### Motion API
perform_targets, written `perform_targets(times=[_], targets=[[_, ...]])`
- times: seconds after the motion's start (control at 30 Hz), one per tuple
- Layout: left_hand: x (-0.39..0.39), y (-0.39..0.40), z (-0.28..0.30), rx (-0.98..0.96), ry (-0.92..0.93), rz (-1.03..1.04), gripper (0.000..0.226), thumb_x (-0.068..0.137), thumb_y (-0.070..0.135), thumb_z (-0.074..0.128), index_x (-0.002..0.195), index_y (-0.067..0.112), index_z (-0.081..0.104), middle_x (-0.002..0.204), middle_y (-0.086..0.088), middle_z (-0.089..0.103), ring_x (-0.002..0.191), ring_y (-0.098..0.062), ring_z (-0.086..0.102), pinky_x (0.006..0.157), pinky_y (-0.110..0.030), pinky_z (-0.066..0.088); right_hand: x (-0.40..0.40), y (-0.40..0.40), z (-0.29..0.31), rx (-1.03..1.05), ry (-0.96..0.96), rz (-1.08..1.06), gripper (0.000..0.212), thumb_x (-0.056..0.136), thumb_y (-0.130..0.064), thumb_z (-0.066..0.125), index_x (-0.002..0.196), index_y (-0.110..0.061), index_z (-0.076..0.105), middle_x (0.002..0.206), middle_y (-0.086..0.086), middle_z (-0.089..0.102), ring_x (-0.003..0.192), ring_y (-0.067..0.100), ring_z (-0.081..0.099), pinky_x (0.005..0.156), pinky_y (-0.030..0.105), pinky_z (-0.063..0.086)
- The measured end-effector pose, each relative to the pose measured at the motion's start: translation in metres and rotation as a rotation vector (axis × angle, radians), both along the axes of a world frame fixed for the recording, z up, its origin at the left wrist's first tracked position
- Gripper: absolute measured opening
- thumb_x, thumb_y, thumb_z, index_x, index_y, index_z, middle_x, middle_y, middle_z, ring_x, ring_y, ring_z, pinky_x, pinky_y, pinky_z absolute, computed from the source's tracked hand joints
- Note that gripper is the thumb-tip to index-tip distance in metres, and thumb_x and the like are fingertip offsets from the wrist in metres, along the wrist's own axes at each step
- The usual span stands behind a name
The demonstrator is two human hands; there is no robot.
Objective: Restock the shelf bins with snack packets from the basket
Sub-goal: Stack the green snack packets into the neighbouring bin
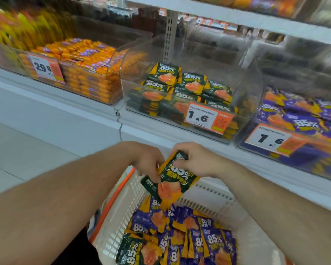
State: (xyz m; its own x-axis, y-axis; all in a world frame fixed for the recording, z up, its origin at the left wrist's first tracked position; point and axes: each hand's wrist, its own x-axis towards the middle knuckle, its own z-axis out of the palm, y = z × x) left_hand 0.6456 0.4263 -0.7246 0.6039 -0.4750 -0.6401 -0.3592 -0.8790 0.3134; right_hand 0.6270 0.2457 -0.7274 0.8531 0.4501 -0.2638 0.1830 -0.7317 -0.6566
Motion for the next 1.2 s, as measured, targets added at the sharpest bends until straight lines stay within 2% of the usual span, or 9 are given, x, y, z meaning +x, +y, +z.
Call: perform_targets(times=[0.17, 0.27, 0.43, 0.57, 0.67, 0.83, 0.97, 1.07, 1.2], targets=[[0.008, 0.010, 0.031, -0.323, -0.145, 0.139, 0.015, 0.082, 0.016, 0.076, 0.072, 0.016, 0.064, 0.067, 0.005, 0.060, 0.065, -0.012, 0.053, 0.066, -0.029, 0.045, 0.000, -0.008, 0.032, 0.117, -0.189, -0.175, 0.033, 0.088, -0.027, 0.071, 0.112, -0.033, 0.049, 0.112, -0.005, 0.061, 0.105, 0.015, 0.059, 0.091, 0.040, 0.050], [0.013, 0.029, 0.055, -0.501, -0.133, 0.245, 0.021, 0.085, 0.010, 0.074, 0.067, 0.020, 0.068, 0.065, 0.009, 0.064, 0.061, -0.007, 0.054, 0.063, -0.028, 0.047, -0.014, -0.015, 0.044, 0.222, -0.431, -0.343, 0.043, 0.083, -0.028, 0.075, 0.103, -0.037, 0.038, 0.093, -0.015, 0.056, 0.087, 0.006, 0.057, 0.074, 0.028, 0.045], [0.017, 0.034, 0.079, -0.900, -0.114, 0.519, 0.005, 0.089, 0.003, 0.066, 0.086, 0.006, 0.068, 0.076, -0.003, 0.065, 0.067, -0.012, 0.053, 0.063, -0.026, 0.042, -0.023, -0.014, 0.050, 0.482, -0.441, -0.418, 0.037, 0.084, -0.012, 0.073, 0.085, -0.034, 0.043, 0.080, 0.004, 0.062, 0.069, 0.033, 0.063, 0.059, 0.048, 0.051], [0.020, 0.013, 0.081, -1.118, -0.091, 0.641, 0.012, 0.091, 0.000, 0.062, 0.092, 0.008, 0.069, 0.090, -0.006, 0.073, 0.083, -0.020, 0.065, 0.077, -0.036, 0.051, -0.015, 0.000, 0.063, 0.674, -0.355, -0.422, 0.040, 0.088, 0.003, 0.064, 0.098, -0.034, 0.051, 0.100, 0.008, 0.063, 0.066, 0.021, 0.069, 0.055, 0.029, 0.054], [0.024, 0.001, 0.085, -1.238, -0.186, 0.716, 0.012, 0.093, 0.008, 0.063, 0.091, 0.016, 0.071, 0.091, 0.002, 0.075, 0.087, -0.016, 0.069, 0.087, -0.037, 0.053, -0.002, 0.009, 0.079, 0.753, -0.366, -0.476, 0.047, 0.089, 0.014, 0.054, 0.104, -0.030, 0.059, 0.090, -0.005, 0.068, 0.060, 0.017, 0.068, 0.054, 0.024, 0.054], [0.036, -0.001, 0.084, -0.774, -0.932, 0.750, 0.023, 0.090, 0.040, 0.062, 0.113, 0.037, 0.065, 0.101, 0.017, 0.066, 0.112, -0.010, 0.054, 0.099, -0.036, 0.038, 0.049, 0.005, 0.111, 0.726, -0.429, -0.707, 0.049, 0.089, 0.013, 0.048, 0.124, -0.019, 0.060, 0.097, -0.004, 0.063, 0.058, 0.012, 0.067, 0.050, 0.018, 0.051], [0.046, 0.001, 0.061, -0.407, -0.959, 0.456, 0.042, 0.091, 0.056, 0.051, 0.131, 0.044, 0.054, 0.134, 0.019, 0.054, 0.136, -0.011, 0.031, 0.104, -0.040, 0.010, 0.102, -0.003, 0.116, 0.609, -0.341, -0.838, 0.045, 0.084, 0.015, 0.052, 0.104, -0.024, 0.058, 0.113, 0.011, 0.060, 0.074, 0.024, 0.069, 0.062, 0.031, 0.057], [0.051, 0.002, 0.049, -0.377, -1.056, 0.435, 0.039, 0.091, 0.058, 0.049, 0.127, 0.045, 0.057, 0.134, 0.021, 0.055, 0.134, -0.007, 0.032, 0.102, -0.037, 0.007, 0.134, -0.002, 0.111, 0.594, -0.263, -0.913, 0.039, 0.087, 0.014, 0.051, 0.109, -0.018, 0.056, 0.092, 0.007, 0.059, 0.066, 0.023, 0.064, 0.052, 0.027, 0.053], [0.054, 0.000, 0.049, -0.375, -1.086, 0.456, 0.035, 0.092, 0.056, 0.049, 0.123, 0.045, 0.060, 0.130, 0.020, 0.058, 0.131, -0.007, 0.036, 0.100, -0.036, 0.008, 0.169, -0.002, 0.096, 0.335, -0.247, -0.853, 0.045, 0.081, 0.009, 0.068, 0.124, -0.005, 0.059, 0.112, 0.009, 0.063, 0.102, 0.029, 0.065, 0.089, 0.038, 0.055]])
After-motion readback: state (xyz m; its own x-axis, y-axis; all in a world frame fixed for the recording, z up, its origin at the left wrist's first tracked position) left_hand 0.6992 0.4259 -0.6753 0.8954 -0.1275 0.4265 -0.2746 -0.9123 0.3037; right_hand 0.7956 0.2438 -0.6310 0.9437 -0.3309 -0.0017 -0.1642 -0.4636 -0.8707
